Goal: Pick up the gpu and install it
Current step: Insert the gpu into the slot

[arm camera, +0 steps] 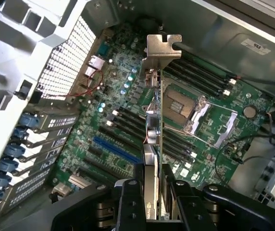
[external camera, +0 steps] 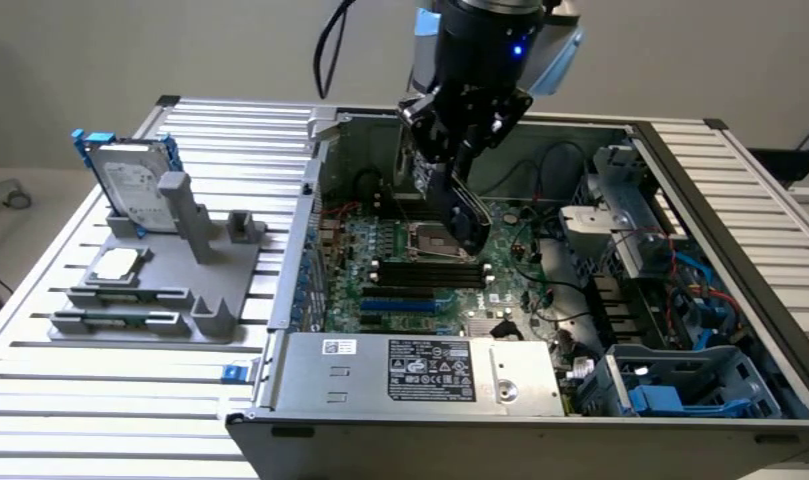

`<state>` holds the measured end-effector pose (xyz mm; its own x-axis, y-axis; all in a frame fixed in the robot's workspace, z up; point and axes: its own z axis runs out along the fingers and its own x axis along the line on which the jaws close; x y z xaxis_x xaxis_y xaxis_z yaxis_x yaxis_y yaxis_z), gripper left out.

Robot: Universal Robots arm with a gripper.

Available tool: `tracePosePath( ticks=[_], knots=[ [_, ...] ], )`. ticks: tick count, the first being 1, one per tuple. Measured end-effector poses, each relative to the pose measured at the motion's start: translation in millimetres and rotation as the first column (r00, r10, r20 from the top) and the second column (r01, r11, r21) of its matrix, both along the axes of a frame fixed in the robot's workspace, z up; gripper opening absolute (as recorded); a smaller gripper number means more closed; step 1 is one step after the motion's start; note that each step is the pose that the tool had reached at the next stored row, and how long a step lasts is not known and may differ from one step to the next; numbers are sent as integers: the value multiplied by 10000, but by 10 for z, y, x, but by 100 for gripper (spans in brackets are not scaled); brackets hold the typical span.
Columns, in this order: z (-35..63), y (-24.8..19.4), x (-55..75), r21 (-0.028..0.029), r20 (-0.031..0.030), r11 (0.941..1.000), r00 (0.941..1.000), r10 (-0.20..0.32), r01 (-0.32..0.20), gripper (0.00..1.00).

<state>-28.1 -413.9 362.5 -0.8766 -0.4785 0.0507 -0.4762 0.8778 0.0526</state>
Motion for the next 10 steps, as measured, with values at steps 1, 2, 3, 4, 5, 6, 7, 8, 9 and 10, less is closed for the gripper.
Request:
tracePosePath(
  ticks=[1,2,3,4,5,6,7,8,9,10],
  knots=[
    [-11,0,0,2,0,9998,9998,178,-178,27],
    [-21,0,0,5,1,9994,9994,359,-359,27],
    [-30,0,0,9,1,9986,9986,533,-533,27],
    [-39,0,0,18,2,9975,9975,712,-712,27],
    [-49,0,0,32,3,9960,9960,891,-891,27],
    [-58,0,-1,47,4,9942,9942,1079,-1079,27],
    [-66,0,-1,65,7,9920,9921,1258,-1258,27],
    [-74,0,-1,82,10,9896,9896,1436,-1436,27],
    [-82,0,0,98,13,9868,9869,1616,-1616,27],
    [-89,0,0,113,16,9837,9838,1792,-1792,27]
  ],
)
